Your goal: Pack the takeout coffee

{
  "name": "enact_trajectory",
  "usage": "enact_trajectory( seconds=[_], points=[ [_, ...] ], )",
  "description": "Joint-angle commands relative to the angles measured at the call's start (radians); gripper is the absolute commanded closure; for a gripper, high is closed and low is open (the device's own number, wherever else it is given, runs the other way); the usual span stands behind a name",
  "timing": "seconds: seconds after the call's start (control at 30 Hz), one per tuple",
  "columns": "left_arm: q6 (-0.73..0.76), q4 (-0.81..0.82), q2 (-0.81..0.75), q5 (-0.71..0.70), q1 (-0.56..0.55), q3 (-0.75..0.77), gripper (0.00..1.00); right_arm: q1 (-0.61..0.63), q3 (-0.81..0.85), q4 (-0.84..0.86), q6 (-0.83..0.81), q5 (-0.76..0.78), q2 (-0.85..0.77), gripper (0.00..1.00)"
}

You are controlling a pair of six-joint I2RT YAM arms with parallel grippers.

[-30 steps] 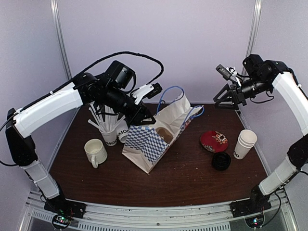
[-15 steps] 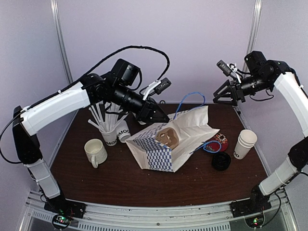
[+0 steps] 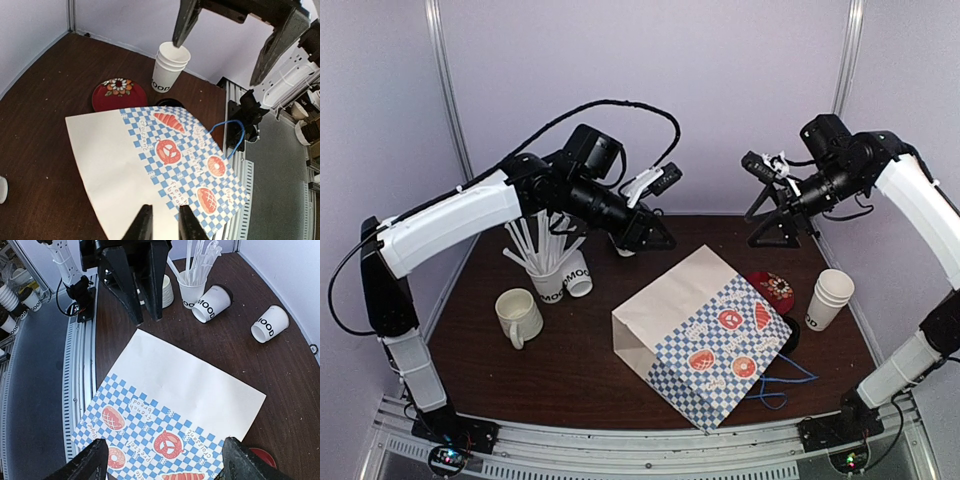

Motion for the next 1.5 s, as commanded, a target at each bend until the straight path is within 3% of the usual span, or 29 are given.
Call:
enact_trajectory(
  seconds=[0.0, 0.1, 0.2, 0.33, 0.5, 0.7, 0.87, 0.97, 1.03, 1.13, 1.23, 1.47],
  points=[
    [0.078, -0.025, -0.081, -0.139, -0.057, -0.073, 0.74, -0.040, -0.015, -0.073, -0.077, 0.060, -0.054, 0.18],
    [0.175, -0.054, -0.131, -0.306, -0.166, -0.116, 0.48, -0.075, -0.098, -0.138, -0.189, 0.130, -0.134, 0.18],
    [0.242, -0.024, -0.149, -0.476, -0.308, -0.161, 0.36, -0.083, -0.234, -0.198, -0.263, 0.278, -0.229, 0.16],
    [0.272, 0.154, -0.114, -0.604, -0.471, -0.244, 0.30, -0.123, -0.363, -0.233, -0.277, 0.329, -0.328, 0.15],
    [0.320, 0.186, 0.065, -0.710, -0.614, -0.122, 0.26, -0.216, -0.452, -0.218, -0.237, 0.325, -0.448, 0.15],
    [0.361, 0.308, 0.266, -0.906, -0.688, 0.017, 0.21, -0.380, -0.365, -0.159, -0.144, 0.301, -0.424, 0.13],
    [0.381, 0.331, 0.447, -0.903, -0.688, 0.181, 0.18, -0.456, -0.332, -0.105, -0.061, 0.274, -0.387, 0.13],
    [0.368, 0.317, 0.568, -0.983, -0.688, 0.326, 0.23, -0.469, -0.327, -0.070, -0.034, 0.275, -0.394, 0.13],
    [0.390, 0.283, 0.639, -1.029, -0.688, 0.422, 0.34, -0.469, -0.321, -0.067, -0.025, 0.263, -0.400, 0.13],
    [0.402, 0.260, 0.678, -1.083, -0.681, 0.483, 0.71, -0.471, -0.322, -0.066, -0.014, 0.246, -0.405, 0.14],
    [0.364, 0.263, 0.648, -1.059, -0.664, 0.461, 1.00, -0.471, -0.335, -0.052, -0.006, 0.247, -0.418, 0.14],
    [0.326, 0.261, 0.452, -1.021, -0.650, 0.358, 1.00, -0.473, -0.336, -0.031, 0.029, 0.222, -0.429, 0.15]
  ],
)
